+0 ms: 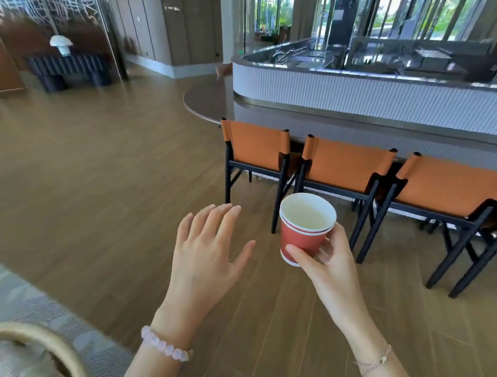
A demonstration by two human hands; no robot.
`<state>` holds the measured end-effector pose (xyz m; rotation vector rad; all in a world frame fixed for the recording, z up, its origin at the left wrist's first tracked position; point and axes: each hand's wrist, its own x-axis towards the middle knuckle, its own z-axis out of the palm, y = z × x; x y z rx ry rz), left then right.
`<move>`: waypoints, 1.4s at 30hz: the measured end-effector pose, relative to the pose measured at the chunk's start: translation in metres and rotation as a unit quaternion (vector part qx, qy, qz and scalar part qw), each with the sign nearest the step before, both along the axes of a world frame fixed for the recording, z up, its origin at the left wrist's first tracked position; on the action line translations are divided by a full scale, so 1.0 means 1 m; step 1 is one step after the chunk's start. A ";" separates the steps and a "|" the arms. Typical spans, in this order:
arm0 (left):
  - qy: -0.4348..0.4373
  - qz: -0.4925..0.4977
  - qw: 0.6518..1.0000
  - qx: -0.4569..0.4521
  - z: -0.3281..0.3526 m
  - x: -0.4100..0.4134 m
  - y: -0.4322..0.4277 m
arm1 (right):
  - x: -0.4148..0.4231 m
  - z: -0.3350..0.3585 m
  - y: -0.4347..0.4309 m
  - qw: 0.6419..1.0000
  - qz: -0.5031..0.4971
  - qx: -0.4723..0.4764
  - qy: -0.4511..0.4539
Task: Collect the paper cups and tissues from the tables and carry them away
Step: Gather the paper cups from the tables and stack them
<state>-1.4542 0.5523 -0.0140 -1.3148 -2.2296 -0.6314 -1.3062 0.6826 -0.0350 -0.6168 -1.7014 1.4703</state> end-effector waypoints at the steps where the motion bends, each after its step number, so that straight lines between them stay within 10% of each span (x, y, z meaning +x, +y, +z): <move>1: -0.002 0.018 1.000 0.002 0.001 -0.010 0.010 | -0.014 0.000 0.016 1.000 0.014 -0.002 -0.005; 17: -0.045 0.272 0.961 0.018 0.000 -0.183 0.051 | -0.272 0.001 0.108 0.963 0.269 -0.013 -0.030; 42: -0.054 0.513 0.856 0.021 -0.011 -0.595 -0.119 | -0.795 -0.014 -0.057 0.860 0.507 0.000 -0.054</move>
